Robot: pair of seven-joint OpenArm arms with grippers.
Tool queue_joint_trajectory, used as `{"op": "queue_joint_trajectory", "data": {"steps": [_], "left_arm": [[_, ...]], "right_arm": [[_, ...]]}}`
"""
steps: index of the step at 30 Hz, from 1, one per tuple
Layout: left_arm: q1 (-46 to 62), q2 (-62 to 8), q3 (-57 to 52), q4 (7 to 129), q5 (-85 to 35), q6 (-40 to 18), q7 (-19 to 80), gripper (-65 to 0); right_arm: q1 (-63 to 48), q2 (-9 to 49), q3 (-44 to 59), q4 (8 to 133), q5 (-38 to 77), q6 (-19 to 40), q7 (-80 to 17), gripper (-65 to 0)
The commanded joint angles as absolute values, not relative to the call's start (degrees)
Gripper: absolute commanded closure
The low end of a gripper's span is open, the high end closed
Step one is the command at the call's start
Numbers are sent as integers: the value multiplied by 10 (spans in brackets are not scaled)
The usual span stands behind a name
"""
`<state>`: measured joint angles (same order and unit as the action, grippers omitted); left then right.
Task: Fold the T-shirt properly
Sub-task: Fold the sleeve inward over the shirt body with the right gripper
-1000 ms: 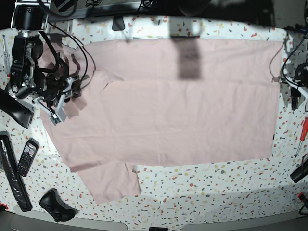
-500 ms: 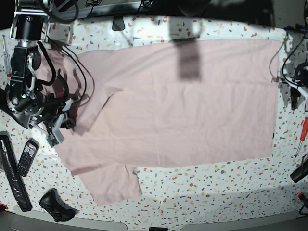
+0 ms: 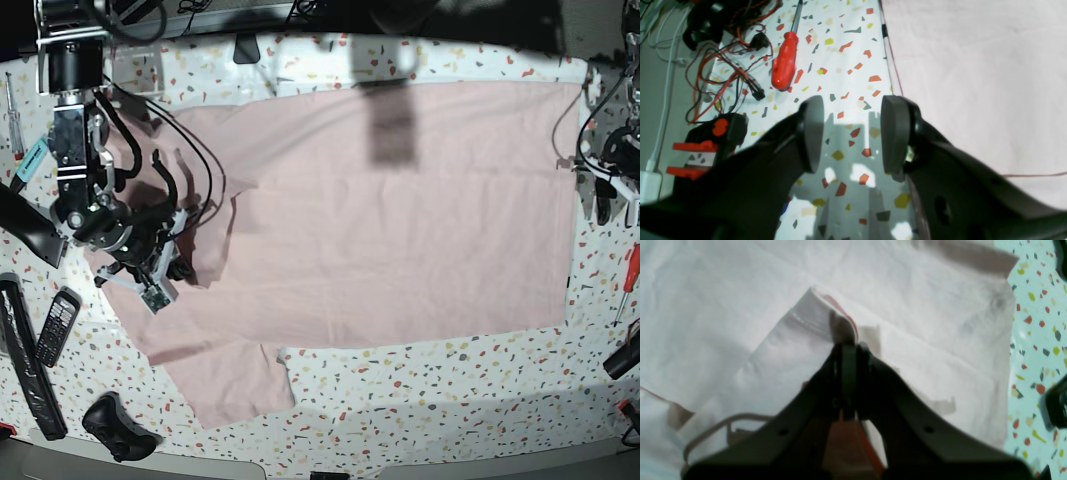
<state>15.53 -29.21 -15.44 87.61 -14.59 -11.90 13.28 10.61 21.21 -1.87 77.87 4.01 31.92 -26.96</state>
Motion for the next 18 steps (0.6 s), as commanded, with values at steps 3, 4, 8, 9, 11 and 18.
{"op": "queue_joint_trajectory", "data": {"steps": [3,4,8,9,11,18], "left_arm": [[149,-303,-161,884,-144,-116,119,-260],[149,-303,-161,884,-144,-116,119,-260],[149,-303,-161,884,-144,-116,119,-260],[149,-303,-161,884,-144,-116,119,-260],[149,-303,-161,884,-144,-116,119,-260],[149,-303,-161,884,-144,-116,119,-260]], "right_arm": [[121,216,-21,787,46,315,-232,0],[121,216,-27,787,46,315,-229,0],[121,216,-64,787,31,315,-229,0],[121,216,-75,787,29,315,-230,0],[121,216,-93,787,30,315,-231,-58],[121,216,-120,787,29,324,-231,-194]]}}
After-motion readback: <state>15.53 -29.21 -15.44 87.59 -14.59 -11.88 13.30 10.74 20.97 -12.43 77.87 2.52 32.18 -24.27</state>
